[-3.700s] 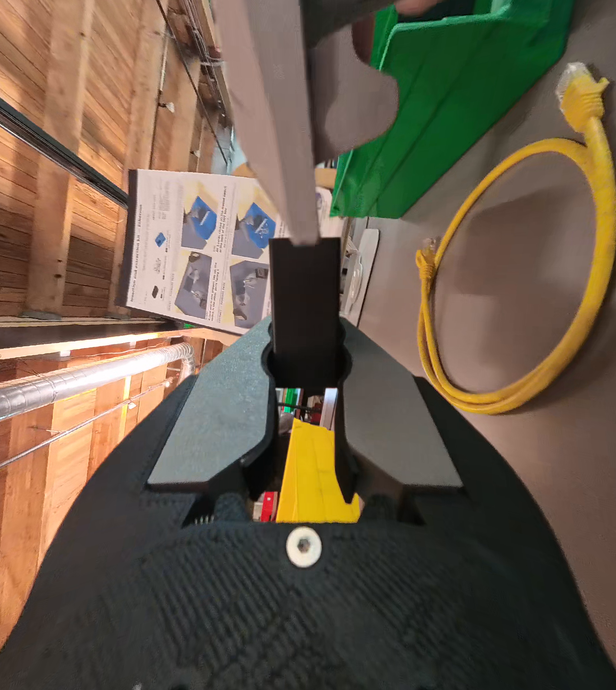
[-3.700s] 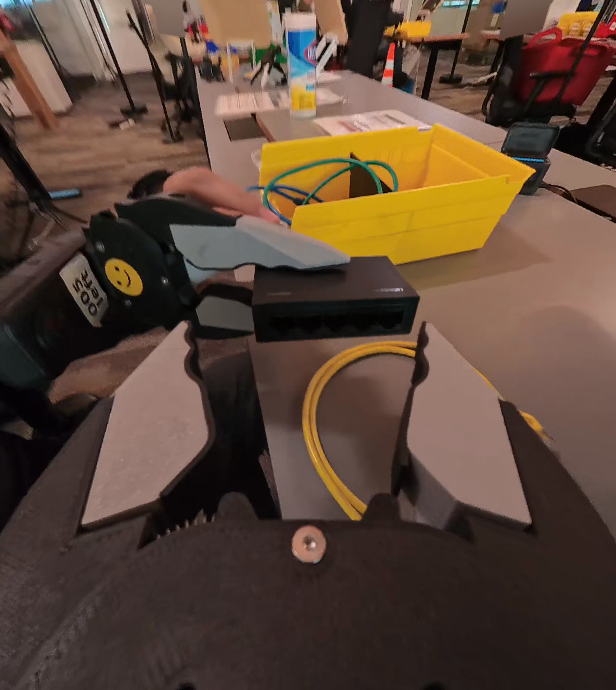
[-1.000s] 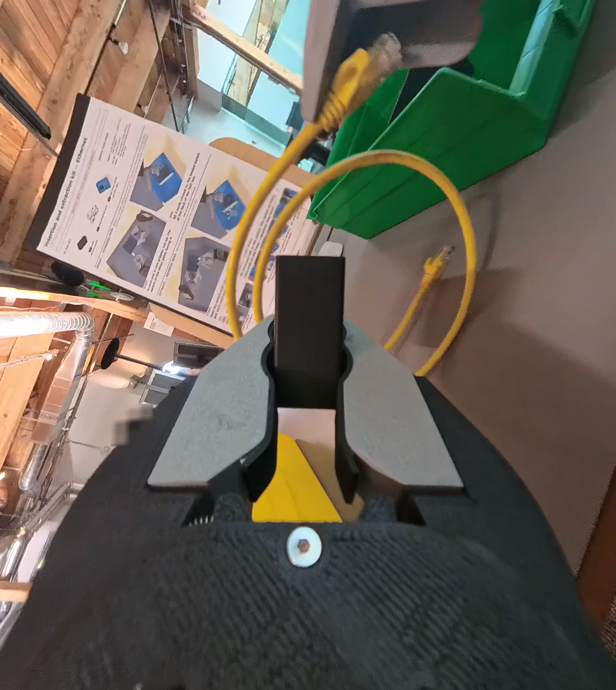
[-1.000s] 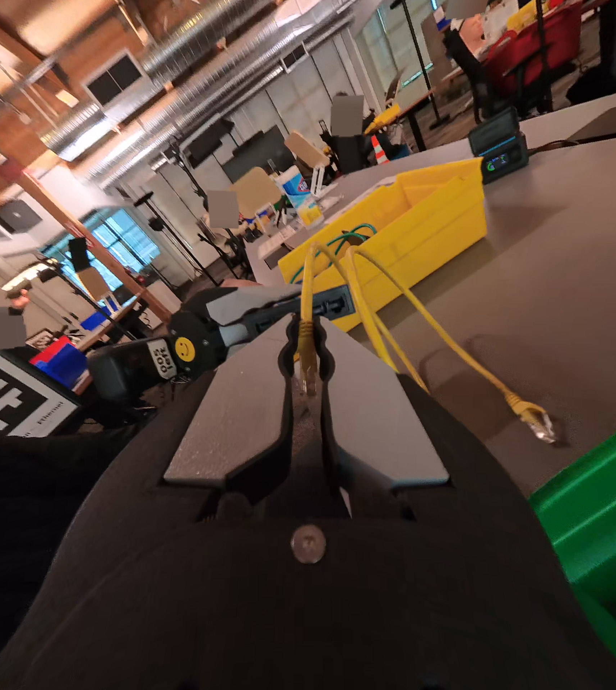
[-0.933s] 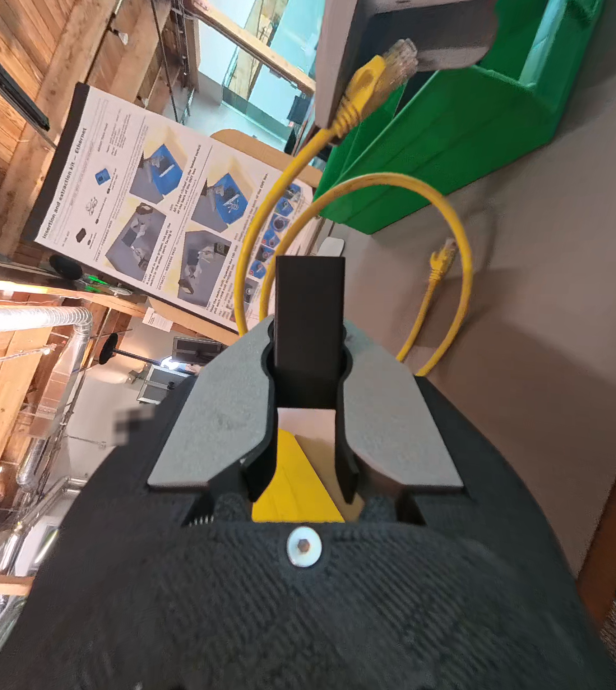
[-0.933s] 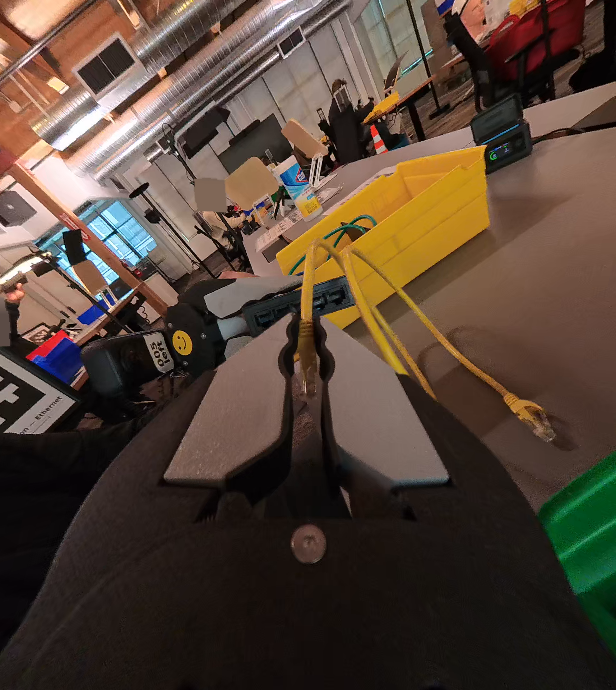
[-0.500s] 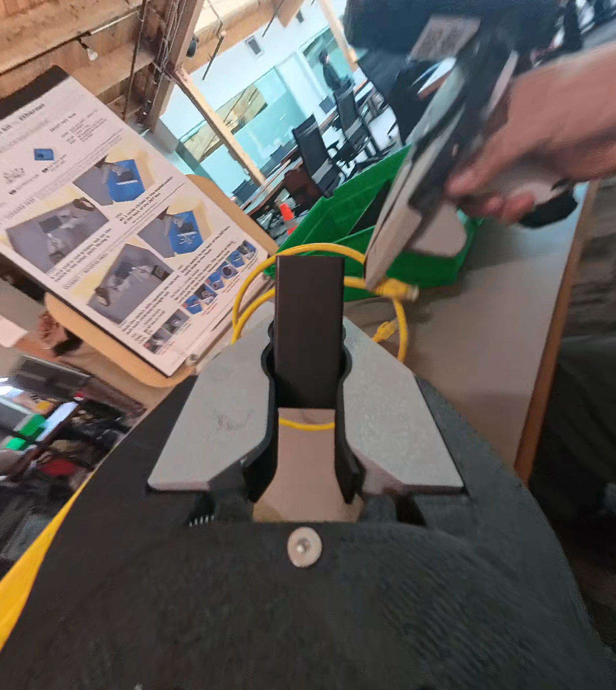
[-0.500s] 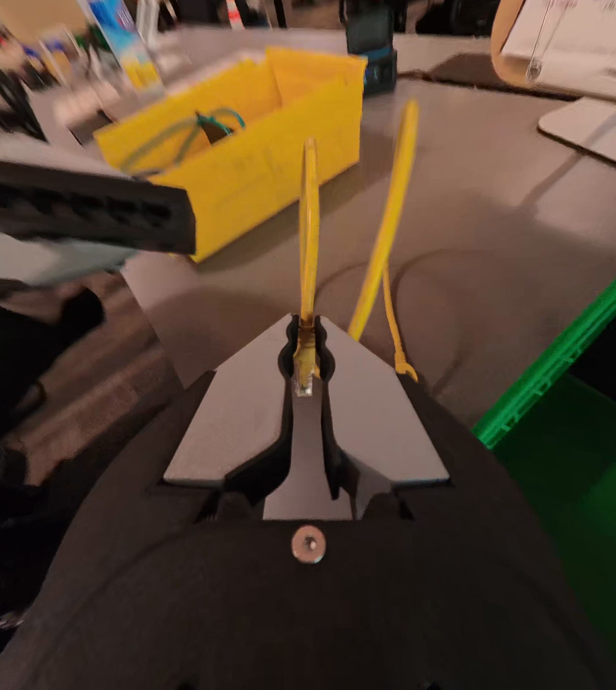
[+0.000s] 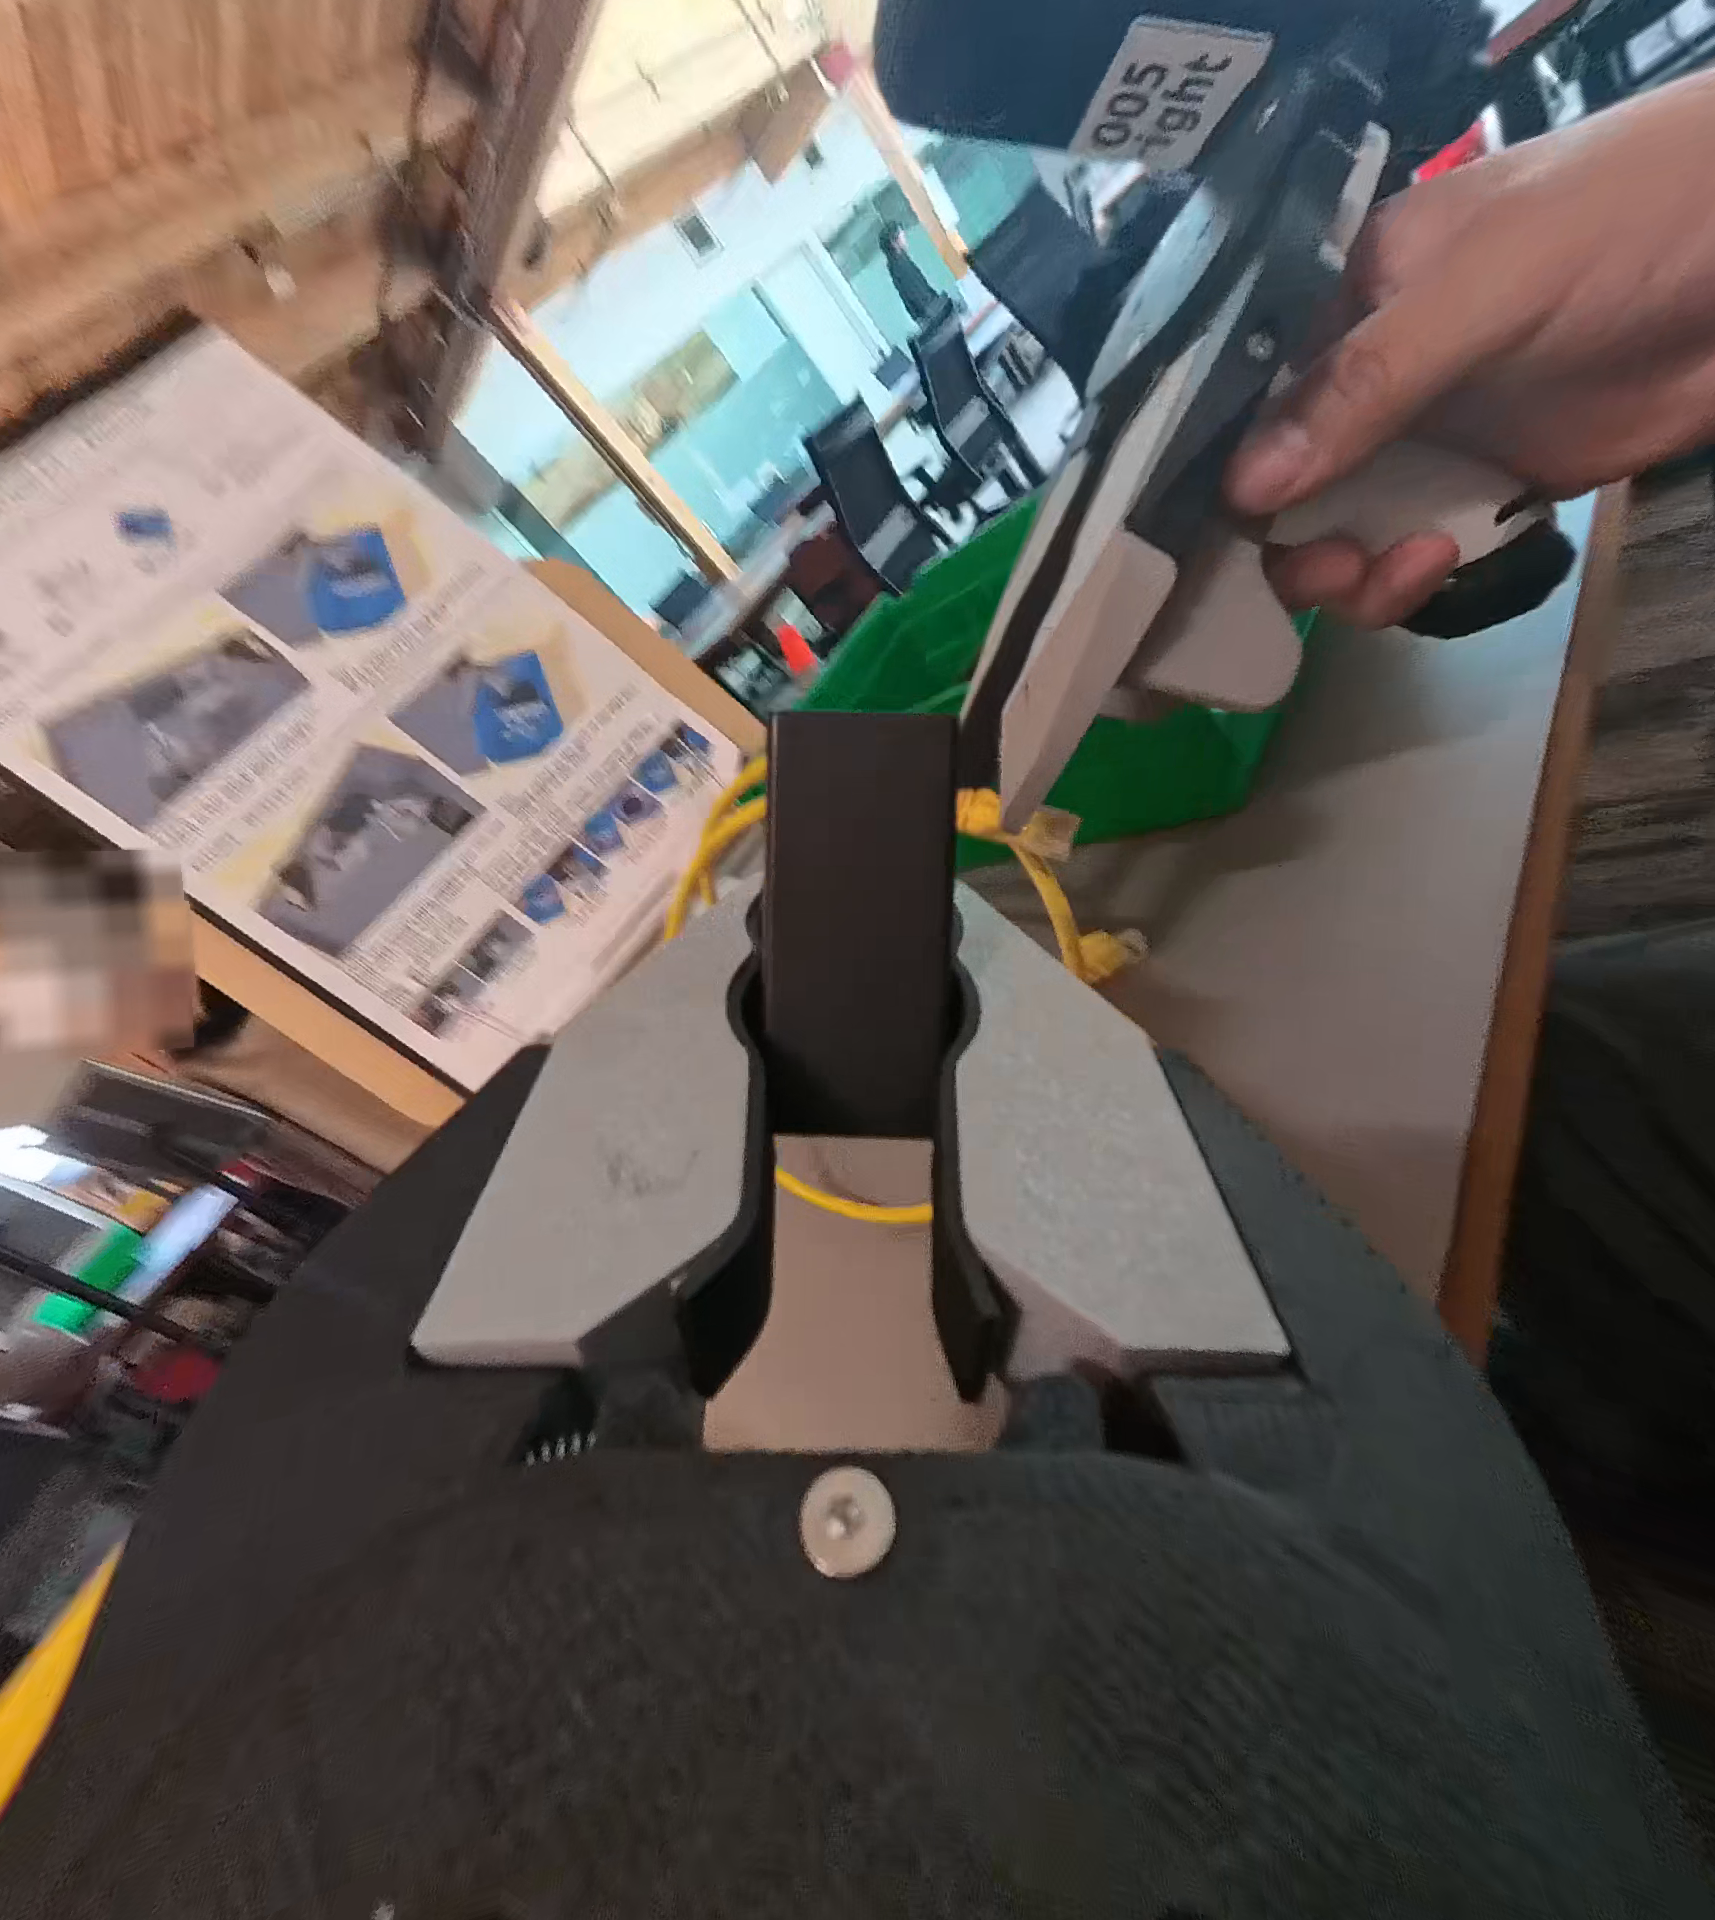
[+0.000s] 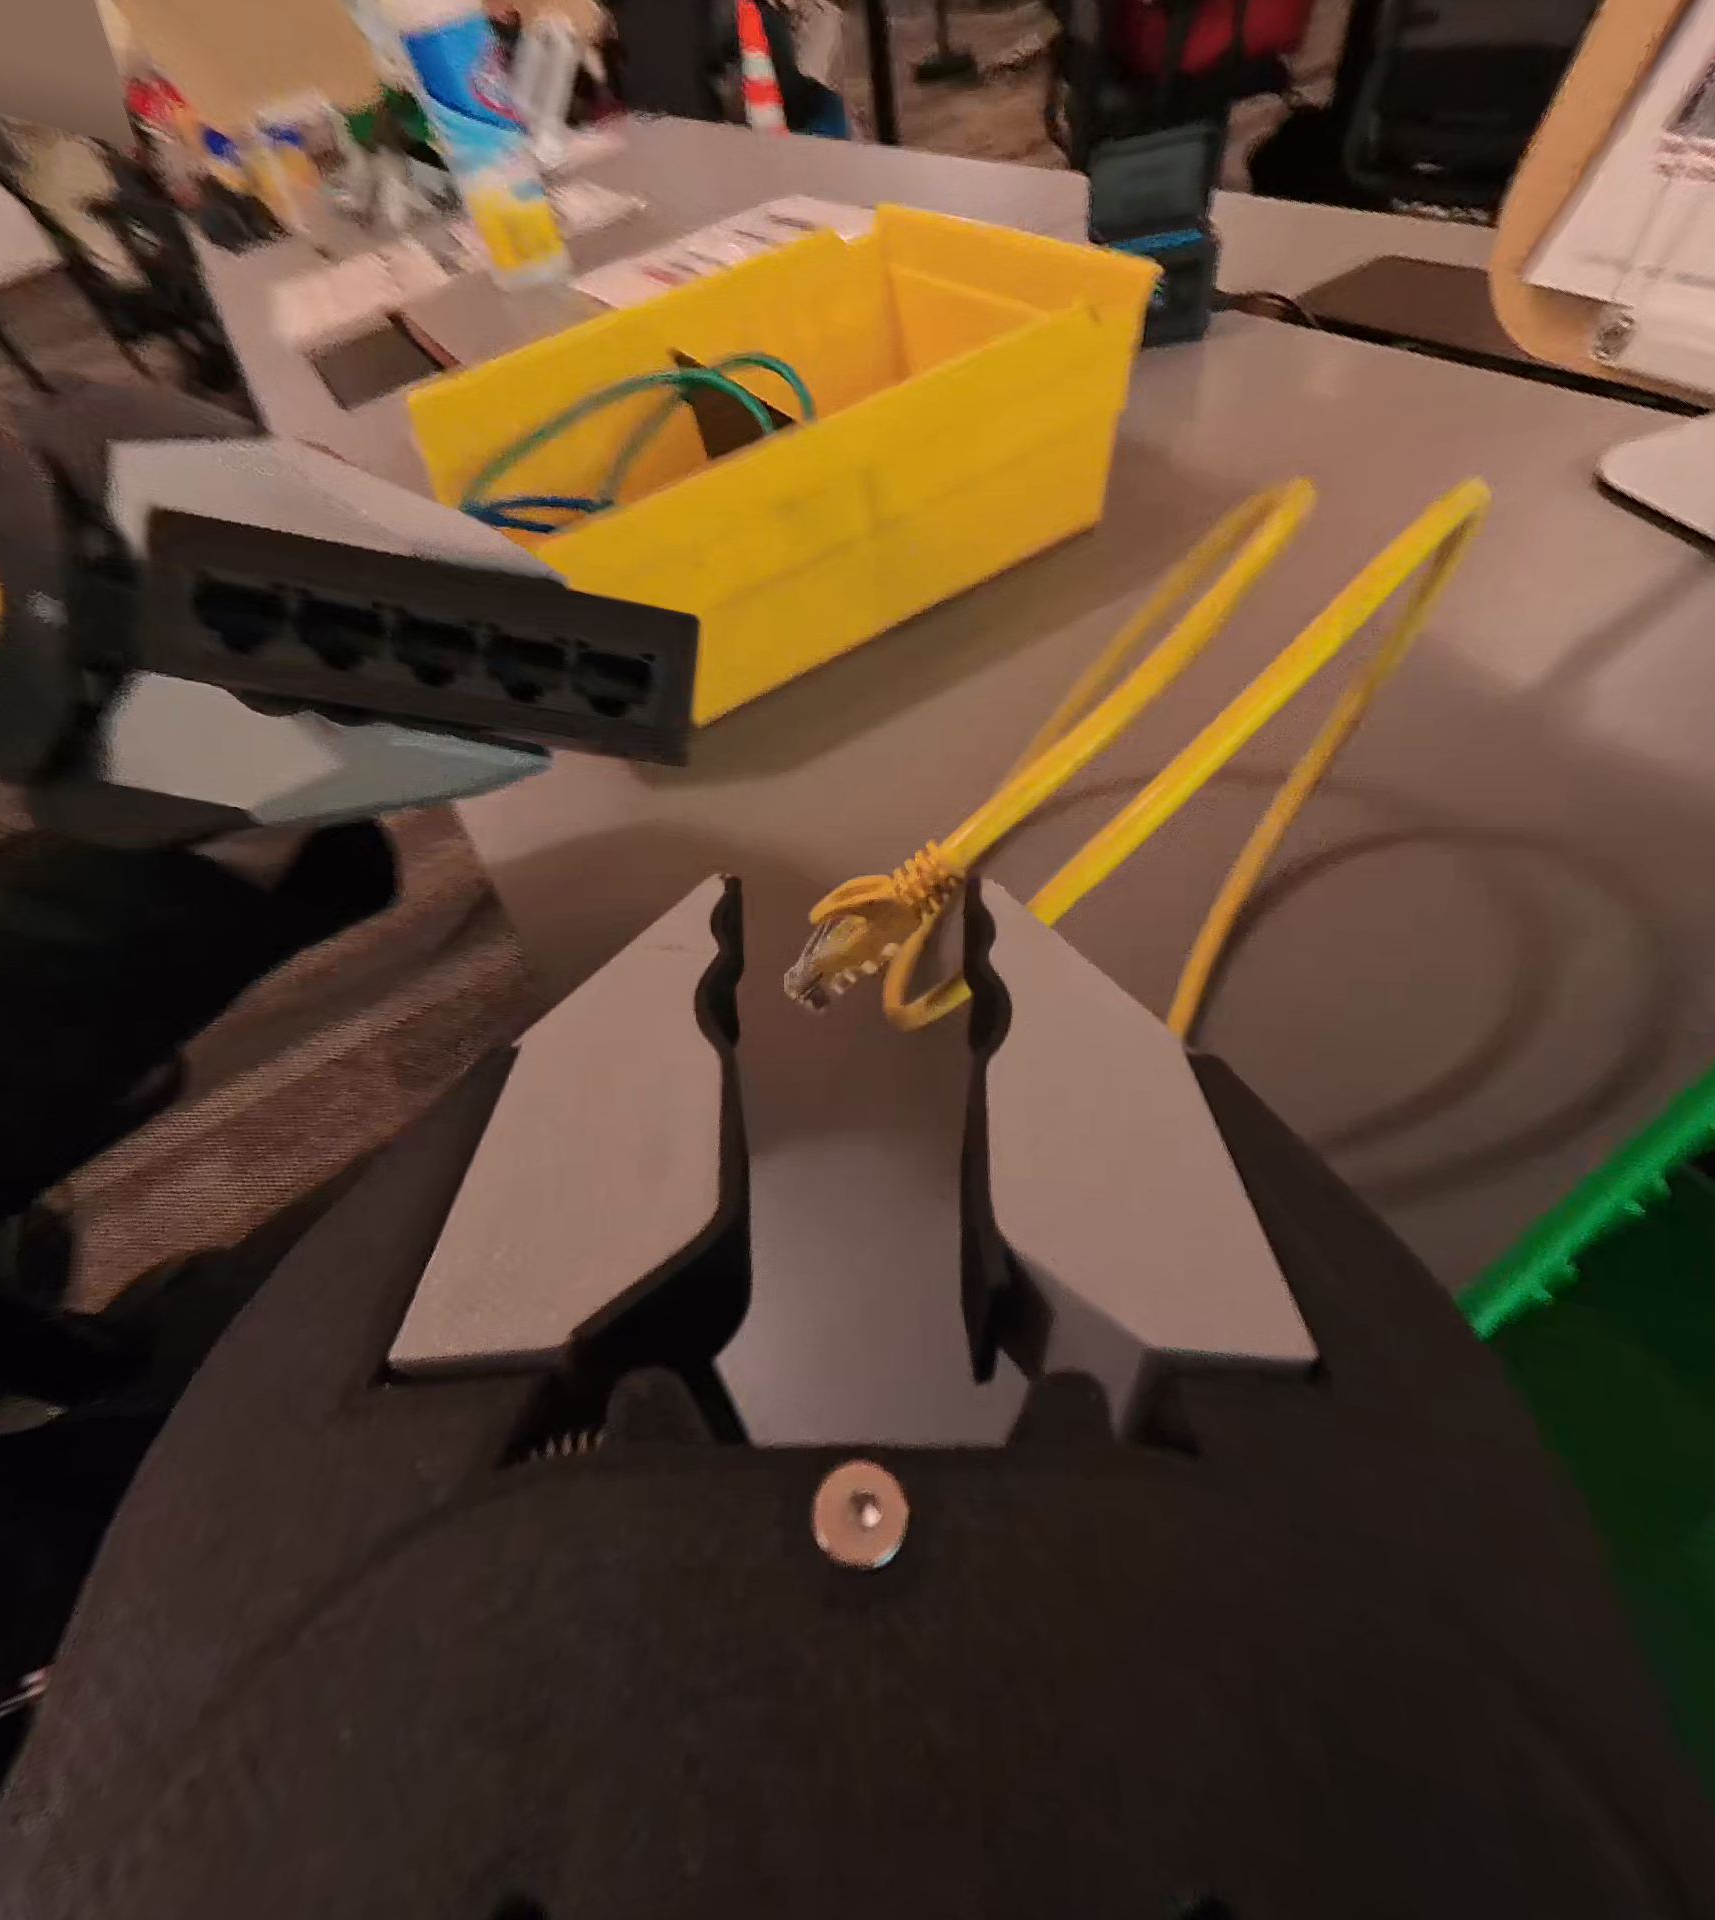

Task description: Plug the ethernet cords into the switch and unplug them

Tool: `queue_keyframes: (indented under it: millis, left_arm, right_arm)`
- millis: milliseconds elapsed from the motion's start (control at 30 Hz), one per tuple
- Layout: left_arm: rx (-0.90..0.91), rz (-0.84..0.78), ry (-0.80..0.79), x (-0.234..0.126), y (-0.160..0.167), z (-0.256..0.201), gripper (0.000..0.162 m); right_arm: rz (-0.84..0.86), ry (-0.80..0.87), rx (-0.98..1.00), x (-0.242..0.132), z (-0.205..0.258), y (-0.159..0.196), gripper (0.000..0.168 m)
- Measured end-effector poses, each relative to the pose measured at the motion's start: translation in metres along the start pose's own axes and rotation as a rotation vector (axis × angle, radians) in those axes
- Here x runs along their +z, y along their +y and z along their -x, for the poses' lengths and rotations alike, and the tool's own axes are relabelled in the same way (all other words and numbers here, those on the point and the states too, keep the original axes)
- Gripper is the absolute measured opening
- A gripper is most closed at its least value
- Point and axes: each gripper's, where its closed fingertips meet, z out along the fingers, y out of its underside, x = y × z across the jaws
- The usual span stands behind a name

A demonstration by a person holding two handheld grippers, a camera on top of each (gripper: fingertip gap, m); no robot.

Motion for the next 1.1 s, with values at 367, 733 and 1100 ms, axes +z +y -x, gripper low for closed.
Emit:
queue_keyframes:
  millis: [367, 733, 1100]
  left_arm:
    - [-0.818, 0.060, 0.635, -0.022, -0.007, -0.039, 0.027]
    - [-0.941, 0.063, 0.500, -0.010, 0.011, -0.016, 0.026]
    - [-1.140, -0.036, 0.548, -0.012, 0.010, -0.005, 0.026]
  right_arm:
    - [0.017, -0.181, -0.243, -0.004, 0.041, 0.005, 0.060]
    - [0.171, 0.171, -0.231, 0.013, -0.021, 0.029, 0.049]
    - [0.114, 0.610, -0.437, -0.033, -0.051, -0.013, 0.057]
